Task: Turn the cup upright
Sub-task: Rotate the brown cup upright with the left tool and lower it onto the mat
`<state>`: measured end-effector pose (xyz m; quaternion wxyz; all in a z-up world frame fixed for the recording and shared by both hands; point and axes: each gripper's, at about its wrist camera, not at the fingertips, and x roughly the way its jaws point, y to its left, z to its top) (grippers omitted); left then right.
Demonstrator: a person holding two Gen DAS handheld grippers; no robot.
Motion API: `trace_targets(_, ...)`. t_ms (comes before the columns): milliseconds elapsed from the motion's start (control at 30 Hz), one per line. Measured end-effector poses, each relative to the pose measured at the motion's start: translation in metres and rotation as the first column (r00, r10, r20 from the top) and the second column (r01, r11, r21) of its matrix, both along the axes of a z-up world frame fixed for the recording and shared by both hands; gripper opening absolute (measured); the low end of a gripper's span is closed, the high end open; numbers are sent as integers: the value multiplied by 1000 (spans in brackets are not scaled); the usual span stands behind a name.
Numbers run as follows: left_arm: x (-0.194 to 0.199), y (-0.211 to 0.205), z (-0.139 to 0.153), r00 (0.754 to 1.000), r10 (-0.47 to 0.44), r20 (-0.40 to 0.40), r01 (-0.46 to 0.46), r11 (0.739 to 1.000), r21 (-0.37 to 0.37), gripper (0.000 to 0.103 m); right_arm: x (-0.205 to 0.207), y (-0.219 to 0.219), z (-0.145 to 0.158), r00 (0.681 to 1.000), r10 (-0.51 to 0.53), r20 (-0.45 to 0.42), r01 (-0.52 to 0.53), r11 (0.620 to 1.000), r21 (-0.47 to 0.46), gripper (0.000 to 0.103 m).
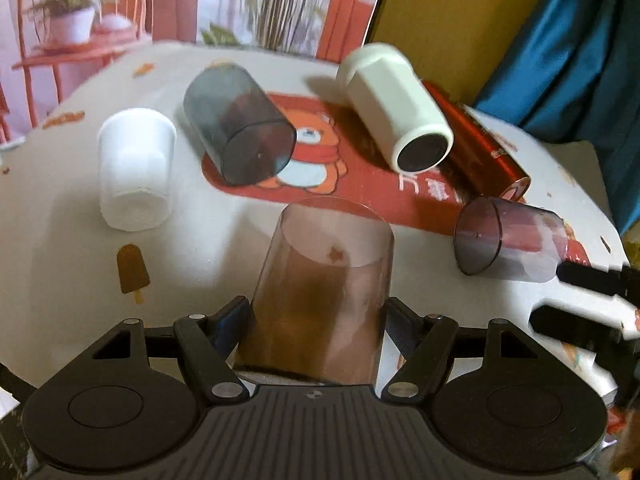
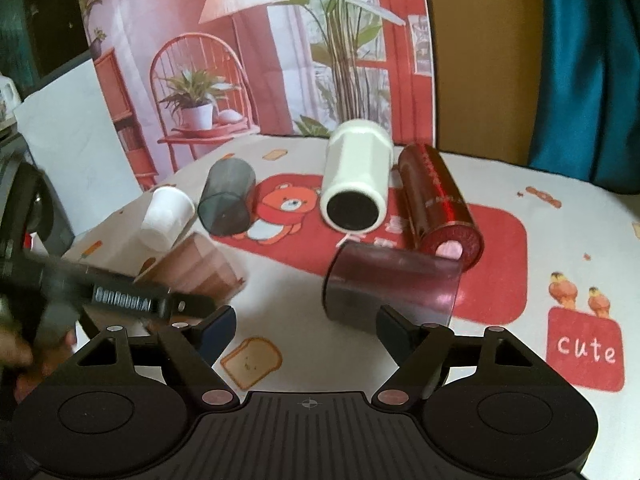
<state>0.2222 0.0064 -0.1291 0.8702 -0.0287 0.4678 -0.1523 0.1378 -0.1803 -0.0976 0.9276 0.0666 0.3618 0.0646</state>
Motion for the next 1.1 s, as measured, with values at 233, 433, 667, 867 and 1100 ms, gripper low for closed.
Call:
trace_targets(233,34,-10,10,997,19,-71,-16,999,34,83,-5,-5,-2,1000,-19,-8,19,1000,23,75)
trace_targets(433,38,-19,10,999,-1,-33,5,995,101,76,-12,-12,-5,999,-36,-16,36,999,34,75)
trace_targets(667,2,4,34,987,38,159,-29,998,-54,74,-10,-15,-15,997,-57,-46,60,997,57,75)
trace_targets(867,-10,8,29,979,70,190,-61,997,-53,73,-9,-7,-19,998,-37,-54,40,998,58,75)
trace_targets(1100,-13,3,39,964,49,260,-58,998,27,72,-10,-11,-20,997,-50,-58,54,996,65,75)
